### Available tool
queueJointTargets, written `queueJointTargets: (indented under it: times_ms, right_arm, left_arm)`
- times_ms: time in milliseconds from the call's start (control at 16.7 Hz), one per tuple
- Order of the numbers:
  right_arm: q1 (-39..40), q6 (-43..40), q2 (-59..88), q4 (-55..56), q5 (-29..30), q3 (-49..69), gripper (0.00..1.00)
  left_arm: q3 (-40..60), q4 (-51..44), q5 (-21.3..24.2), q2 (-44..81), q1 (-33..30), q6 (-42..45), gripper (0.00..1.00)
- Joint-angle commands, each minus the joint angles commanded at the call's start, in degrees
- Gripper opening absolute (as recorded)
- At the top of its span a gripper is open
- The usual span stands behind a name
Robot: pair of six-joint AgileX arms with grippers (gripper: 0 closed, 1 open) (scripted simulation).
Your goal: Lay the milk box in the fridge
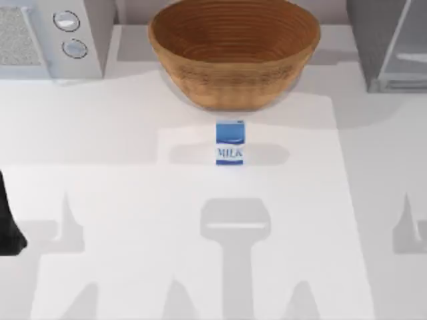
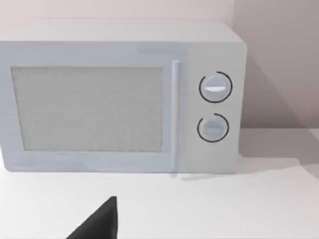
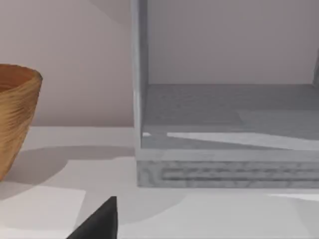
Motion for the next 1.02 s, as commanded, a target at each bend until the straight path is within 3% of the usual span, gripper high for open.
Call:
queueJointTargets:
  times_ms: [480, 1020]
  right_arm:
    - [6.97, 2.15, 12.15, 5.80, 4.99, 7.97, 1.00]
    - [28.06, 9.32, 61.03, 26.16, 23.33, 35.45, 1.00]
  left_arm:
    - [0.00, 0.00, 0.00, 0.00, 0.00, 0.00, 1.00]
    - [0.00, 0.00, 0.00, 0.00, 0.00, 0.00, 1.00]
